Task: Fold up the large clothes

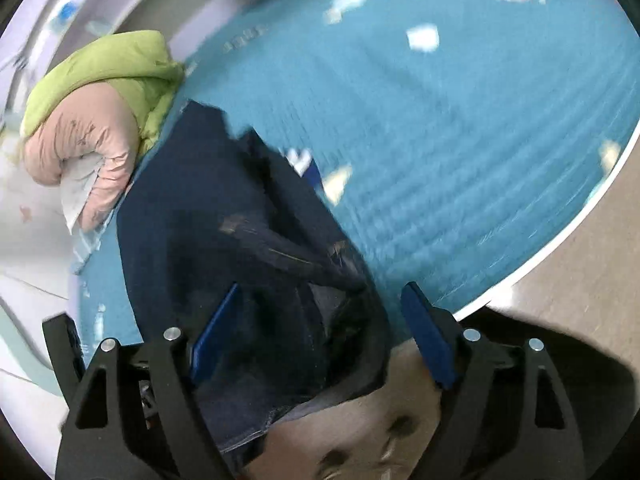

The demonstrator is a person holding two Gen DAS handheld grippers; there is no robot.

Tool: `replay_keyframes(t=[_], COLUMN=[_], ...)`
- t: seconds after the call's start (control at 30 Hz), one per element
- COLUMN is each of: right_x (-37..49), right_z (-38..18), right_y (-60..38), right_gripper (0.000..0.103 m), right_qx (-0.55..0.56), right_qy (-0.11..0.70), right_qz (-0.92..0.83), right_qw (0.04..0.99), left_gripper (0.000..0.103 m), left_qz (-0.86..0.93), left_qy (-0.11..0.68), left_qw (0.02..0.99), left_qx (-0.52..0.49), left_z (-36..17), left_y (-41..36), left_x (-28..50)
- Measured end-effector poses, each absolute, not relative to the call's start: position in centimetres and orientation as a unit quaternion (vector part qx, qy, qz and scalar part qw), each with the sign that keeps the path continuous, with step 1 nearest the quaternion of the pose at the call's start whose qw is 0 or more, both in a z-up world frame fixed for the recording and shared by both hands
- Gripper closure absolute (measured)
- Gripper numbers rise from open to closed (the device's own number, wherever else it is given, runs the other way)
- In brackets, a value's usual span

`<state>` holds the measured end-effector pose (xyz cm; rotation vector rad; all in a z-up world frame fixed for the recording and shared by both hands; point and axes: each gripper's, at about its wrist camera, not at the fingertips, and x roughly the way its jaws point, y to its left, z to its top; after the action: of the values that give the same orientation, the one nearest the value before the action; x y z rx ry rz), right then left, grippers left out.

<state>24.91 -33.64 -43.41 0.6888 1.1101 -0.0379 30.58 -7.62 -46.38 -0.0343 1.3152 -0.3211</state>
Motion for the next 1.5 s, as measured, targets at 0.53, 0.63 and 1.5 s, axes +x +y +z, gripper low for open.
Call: replay_keyframes(t=[0.53, 0.63, 1.5], right_x=[26.1, 26.5, 30.0], right_z=[-47.2, -48.6, -33.8], right_y=[-35.1, -35.2, -25.2], right_gripper=[0.022, 0.020, 0.086], right_qx=[0.445, 0.469, 0.299], right_qy=[0.552, 0.547, 0.494], right_qz=[0.105, 0.085, 0.172], right_qw=[0.697, 0.688, 0.798], left_gripper=[0.010, 0.010, 0.052], left_qz=[-0.207, -0.205, -0.242], left_qy=[0.621, 0.617, 0.530], left_qw=[0.753, 0.743, 0.786], left_qx=[-0.066, -0.158, -0.205], left_z=[-46.8, -46.9, -41.2], left_y=[-5.7, -0.9, 5.8], left_x=[32.4, 32.5, 30.0])
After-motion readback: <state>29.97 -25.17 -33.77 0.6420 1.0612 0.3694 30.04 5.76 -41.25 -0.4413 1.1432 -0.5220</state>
